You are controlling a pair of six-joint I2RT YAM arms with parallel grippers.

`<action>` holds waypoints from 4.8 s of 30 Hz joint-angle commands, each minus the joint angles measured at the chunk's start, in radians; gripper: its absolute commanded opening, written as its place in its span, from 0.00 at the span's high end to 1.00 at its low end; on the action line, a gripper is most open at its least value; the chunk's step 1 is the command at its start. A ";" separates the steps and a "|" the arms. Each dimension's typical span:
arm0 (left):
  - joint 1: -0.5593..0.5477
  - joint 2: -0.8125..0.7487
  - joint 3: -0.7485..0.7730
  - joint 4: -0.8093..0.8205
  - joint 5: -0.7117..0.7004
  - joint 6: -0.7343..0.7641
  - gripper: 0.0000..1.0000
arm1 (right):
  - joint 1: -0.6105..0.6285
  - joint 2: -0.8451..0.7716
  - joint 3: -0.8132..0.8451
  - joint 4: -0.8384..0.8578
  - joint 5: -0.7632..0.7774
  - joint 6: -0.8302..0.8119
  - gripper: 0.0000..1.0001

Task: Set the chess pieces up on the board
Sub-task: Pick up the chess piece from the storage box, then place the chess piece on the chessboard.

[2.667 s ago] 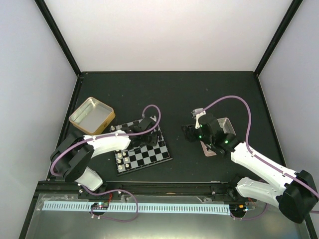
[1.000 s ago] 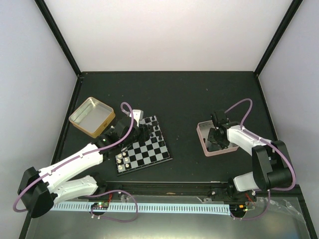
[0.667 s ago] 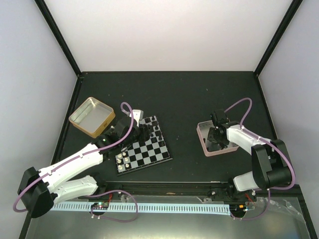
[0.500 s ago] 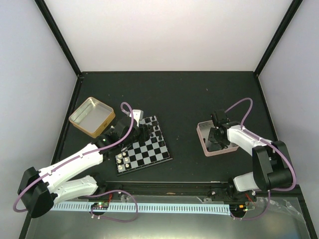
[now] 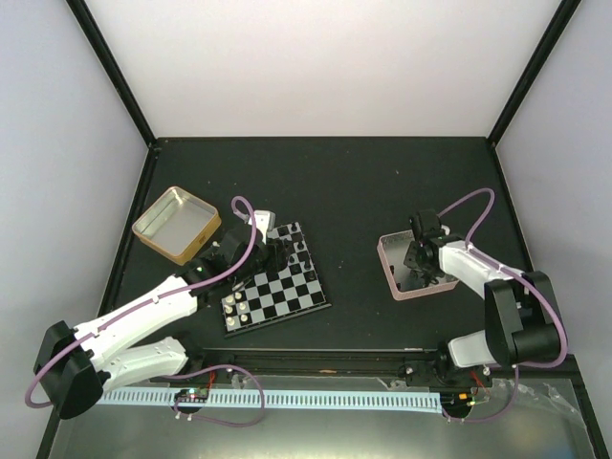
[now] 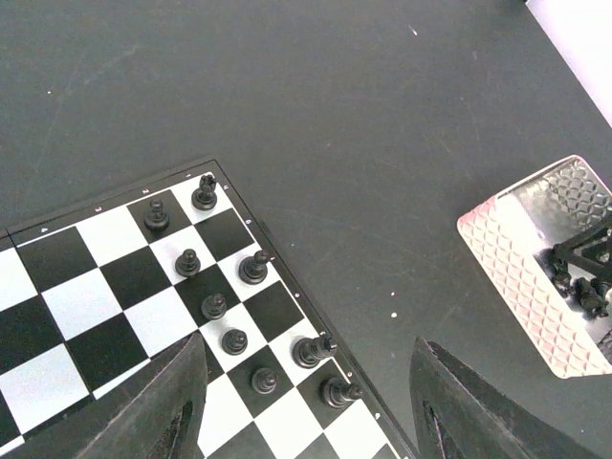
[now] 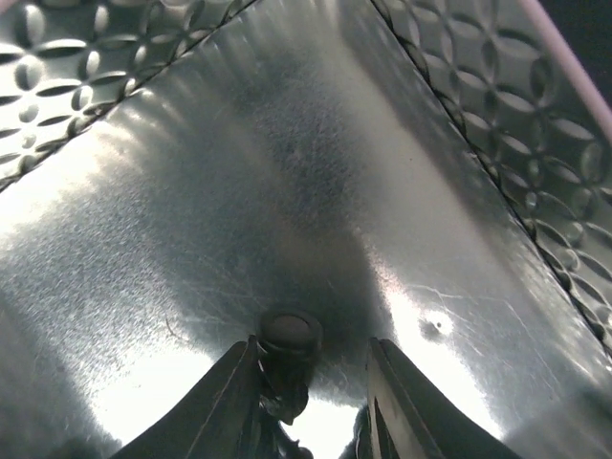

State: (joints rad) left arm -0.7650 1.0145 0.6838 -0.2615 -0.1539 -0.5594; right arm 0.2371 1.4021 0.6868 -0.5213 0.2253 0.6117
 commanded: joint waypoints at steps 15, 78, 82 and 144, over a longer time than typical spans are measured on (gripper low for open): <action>0.009 -0.047 -0.011 0.016 0.024 0.011 0.38 | -0.057 0.054 -0.036 0.148 -0.116 -0.033 0.89; -0.114 0.024 -0.078 0.449 0.239 -0.010 0.67 | 0.547 -0.266 -0.167 0.936 -0.651 1.273 0.88; -0.114 0.032 -0.076 0.446 0.256 -0.007 0.78 | 0.551 -0.282 -0.173 0.943 -0.651 1.271 0.87; -0.218 0.710 0.523 -0.559 0.075 0.124 0.90 | 0.361 -0.695 -0.038 -0.022 0.163 0.417 0.38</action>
State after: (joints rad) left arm -0.9775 1.7096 1.1591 -0.7948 -0.0528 -0.4282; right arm 0.6041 0.7181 0.6586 -0.5343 0.3431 1.0412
